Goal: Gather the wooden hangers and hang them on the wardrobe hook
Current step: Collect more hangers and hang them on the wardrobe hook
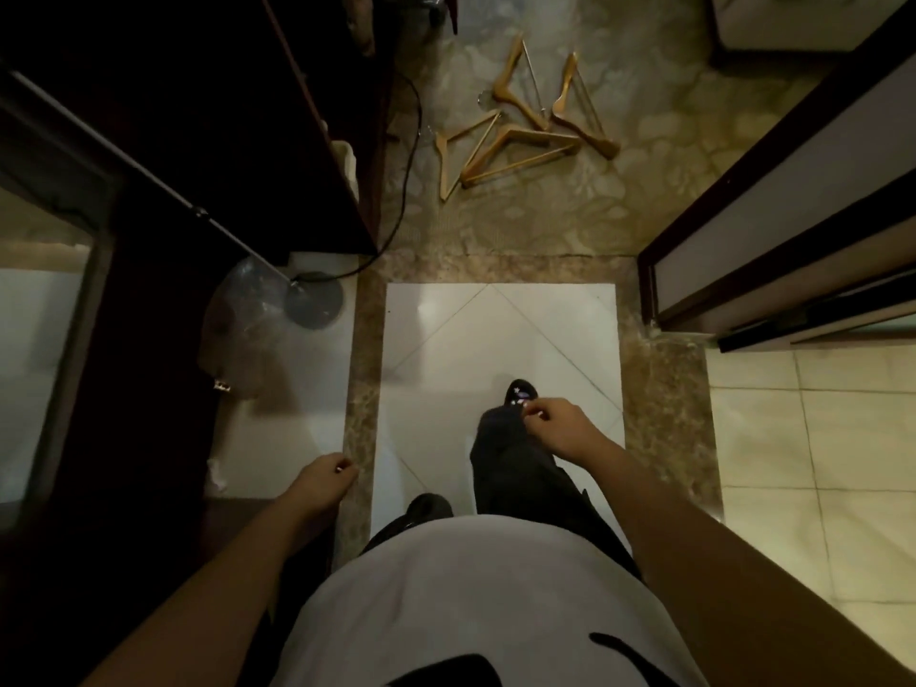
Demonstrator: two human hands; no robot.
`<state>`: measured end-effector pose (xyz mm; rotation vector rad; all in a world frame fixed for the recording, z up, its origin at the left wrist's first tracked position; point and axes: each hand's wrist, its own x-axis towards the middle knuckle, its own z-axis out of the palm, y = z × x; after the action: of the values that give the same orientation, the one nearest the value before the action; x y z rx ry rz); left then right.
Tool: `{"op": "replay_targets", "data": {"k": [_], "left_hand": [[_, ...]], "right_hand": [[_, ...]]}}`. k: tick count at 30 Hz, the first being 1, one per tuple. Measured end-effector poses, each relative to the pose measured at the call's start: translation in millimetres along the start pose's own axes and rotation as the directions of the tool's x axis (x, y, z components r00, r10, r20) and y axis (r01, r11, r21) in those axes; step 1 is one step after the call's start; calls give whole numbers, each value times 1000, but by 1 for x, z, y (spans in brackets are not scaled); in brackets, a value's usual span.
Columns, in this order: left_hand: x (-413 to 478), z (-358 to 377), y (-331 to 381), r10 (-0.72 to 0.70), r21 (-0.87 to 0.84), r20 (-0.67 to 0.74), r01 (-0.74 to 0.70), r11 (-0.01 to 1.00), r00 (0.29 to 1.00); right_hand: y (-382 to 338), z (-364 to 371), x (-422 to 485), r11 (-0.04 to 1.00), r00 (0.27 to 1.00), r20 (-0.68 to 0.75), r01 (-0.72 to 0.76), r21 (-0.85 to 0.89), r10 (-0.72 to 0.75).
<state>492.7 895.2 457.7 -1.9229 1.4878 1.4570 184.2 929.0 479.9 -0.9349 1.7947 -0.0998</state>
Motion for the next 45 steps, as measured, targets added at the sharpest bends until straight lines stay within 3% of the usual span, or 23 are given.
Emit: {"op": "replay_targets", "data": {"k": [5,8,15,20,29,36,45], "left_hand": [[37,3,109,34,72,59,-38,997,998],[57,8,194,137,115,102,-148,982,985],[102,-10,344,270,10,137,-274,962,953],[144,-52,375,241,23,106,-244,969,965],[229,-167,372,-28,-29,47,29,999,999],[285,-237,451,16,-33,18,-15,999,1000],[364,-247,623,102,-2,63,-102,995,993]], "right_hand": [[46,-88,37,990,991,-34,-127,64,130],[68,-140,55,981,983,-42,-175,82,179],[76,-232,93,955,960,-37,-270,126,276],[34,-279,152,968,973,-44,-219,121,225],[-128,-347,282,999,998,59,-35,37,32],[-220,-411,359,991,993,47,99,92,-104],[-198,-525,449,995,997,62,-44,90,39]]}}
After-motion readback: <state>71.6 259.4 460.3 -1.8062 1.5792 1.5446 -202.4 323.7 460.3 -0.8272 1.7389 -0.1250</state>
